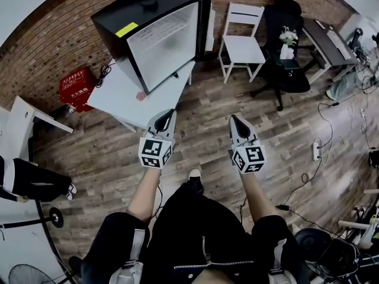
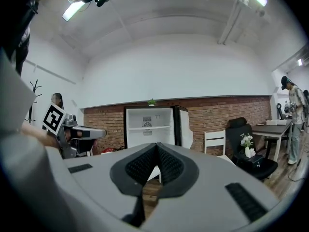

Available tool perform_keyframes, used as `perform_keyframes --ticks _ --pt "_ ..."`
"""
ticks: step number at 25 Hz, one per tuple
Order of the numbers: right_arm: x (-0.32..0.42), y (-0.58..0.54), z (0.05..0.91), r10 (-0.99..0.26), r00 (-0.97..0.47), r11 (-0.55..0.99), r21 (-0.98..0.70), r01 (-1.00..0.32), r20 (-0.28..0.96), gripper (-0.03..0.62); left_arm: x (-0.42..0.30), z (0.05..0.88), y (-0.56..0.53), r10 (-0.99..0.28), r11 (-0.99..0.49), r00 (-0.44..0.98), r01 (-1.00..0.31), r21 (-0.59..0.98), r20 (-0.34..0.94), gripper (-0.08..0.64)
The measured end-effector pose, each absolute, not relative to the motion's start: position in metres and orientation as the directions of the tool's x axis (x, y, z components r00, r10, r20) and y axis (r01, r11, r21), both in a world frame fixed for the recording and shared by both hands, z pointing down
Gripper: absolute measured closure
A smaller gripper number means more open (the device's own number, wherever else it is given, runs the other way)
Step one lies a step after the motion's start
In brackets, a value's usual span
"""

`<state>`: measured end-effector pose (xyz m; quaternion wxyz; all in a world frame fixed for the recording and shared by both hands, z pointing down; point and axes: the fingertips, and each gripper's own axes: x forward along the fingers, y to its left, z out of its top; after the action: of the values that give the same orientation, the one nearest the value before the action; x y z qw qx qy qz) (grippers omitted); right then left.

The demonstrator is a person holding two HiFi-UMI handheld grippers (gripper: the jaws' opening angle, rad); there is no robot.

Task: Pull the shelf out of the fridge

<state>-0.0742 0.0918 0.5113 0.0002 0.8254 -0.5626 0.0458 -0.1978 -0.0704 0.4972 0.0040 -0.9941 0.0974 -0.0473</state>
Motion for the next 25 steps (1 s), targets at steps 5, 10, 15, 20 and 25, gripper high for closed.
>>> perform_keyframes --ticks 5,10,15,20,25 --pt "-0.033 0.049 0.512 -0.941 0.326 -0.331 -0.054 -0.942 0.086 0.588 -0.154 0.499 -0.104 -0.212 -0.977 0.972 -0.212 -0.011 0.099 0.540" --pt "-0.006 0.015 0.507 -0.952 0.293 -0.298 -0.047 -0.954 0.090 0.588 -0.129 0.496 -0.129 -0.232 -0.972 0.967 -0.233 -0.007 0.104 0.540" --pt "0.011 -0.029 0.509 -0.968 0.234 -0.239 -0.058 -0.969 0.086 0.588 -0.118 0.500 -0.162 -0.282 -0.959 0.953 -0.284 -0.002 0.112 0.538" --pt "0.032 -0.071 0.510 -0.985 0.150 -0.155 -0.060 -0.986 0.081 0.588 -0.105 0.503 -0.191 -0.353 -0.934 0.928 -0.356 0.003 0.116 0.539" --pt "0.062 -0.123 0.507 -0.997 0.033 -0.038 -0.066 -0.997 0.074 0.588 -0.084 0.501 -0.220 -0.448 -0.892 0.885 -0.452 0.001 0.124 0.540"
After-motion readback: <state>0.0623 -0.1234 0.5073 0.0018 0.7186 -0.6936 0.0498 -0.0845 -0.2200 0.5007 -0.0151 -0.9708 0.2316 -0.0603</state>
